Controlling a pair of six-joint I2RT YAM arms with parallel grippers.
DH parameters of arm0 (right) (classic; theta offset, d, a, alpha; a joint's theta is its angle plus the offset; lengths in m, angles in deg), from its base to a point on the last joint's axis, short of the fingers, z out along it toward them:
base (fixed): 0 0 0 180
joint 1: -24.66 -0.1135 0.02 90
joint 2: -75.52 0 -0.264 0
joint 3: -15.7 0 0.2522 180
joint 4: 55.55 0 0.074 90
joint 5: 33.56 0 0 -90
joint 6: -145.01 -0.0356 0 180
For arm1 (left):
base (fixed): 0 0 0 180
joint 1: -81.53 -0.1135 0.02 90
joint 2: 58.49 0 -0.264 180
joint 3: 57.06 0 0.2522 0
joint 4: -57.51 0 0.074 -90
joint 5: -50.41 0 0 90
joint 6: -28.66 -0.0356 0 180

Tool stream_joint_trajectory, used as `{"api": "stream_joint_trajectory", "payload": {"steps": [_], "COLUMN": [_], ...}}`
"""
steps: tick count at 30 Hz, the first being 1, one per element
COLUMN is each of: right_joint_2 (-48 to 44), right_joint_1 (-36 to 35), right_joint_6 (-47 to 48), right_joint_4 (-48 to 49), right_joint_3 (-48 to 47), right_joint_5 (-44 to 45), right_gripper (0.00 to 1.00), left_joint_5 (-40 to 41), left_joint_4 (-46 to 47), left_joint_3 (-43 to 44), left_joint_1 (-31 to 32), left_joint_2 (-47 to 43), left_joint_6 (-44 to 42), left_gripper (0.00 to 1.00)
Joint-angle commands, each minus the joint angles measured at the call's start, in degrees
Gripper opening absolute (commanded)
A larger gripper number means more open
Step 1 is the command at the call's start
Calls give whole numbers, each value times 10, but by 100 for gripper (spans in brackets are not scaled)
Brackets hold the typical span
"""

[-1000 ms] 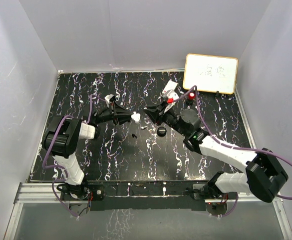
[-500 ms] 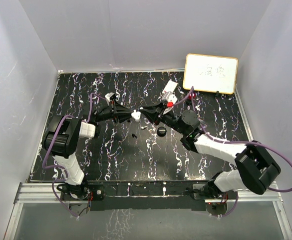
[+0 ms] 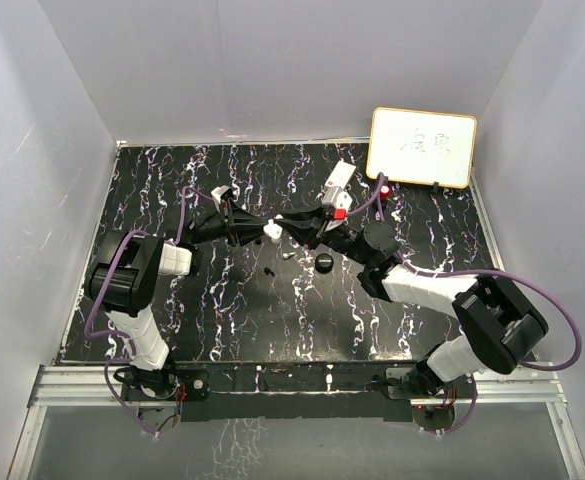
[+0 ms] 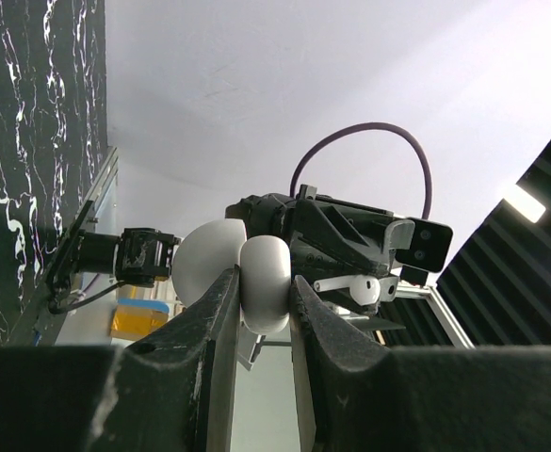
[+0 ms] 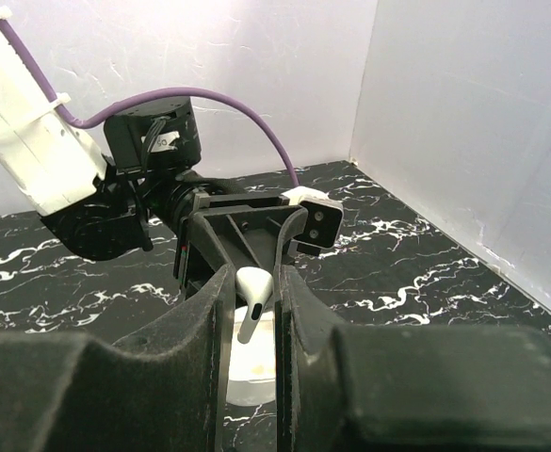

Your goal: Insert the wireless bluetooth earbuds into the charging case

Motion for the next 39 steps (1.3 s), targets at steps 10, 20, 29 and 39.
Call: {"api": "stream_joint_trajectory", "payload": {"steps": [10,20,29,39], "right_joint_2": [46,65,75,84], "right_joint_1": [25,33,36,40], "right_joint_6": [-33,-49,-55,-61], "right_joint_4": [106,126,130,140], "right_joint_3": [-16,-26,-31,-32], "right_joint_5": [-97,-124,-131,-136], "right_gripper": [0,0,0,0], "left_joint_5": [-9,-9,-8,-10], "left_joint_4": [153,166,166,166], "left_joint_3": [21,13,11,9], "left_joint_1": [6,12,14,17], "left_joint_2": [-44,-46,-47,-58], "left_joint_6": [14,10,8,8], "left_gripper": [0,0,0,0]}}
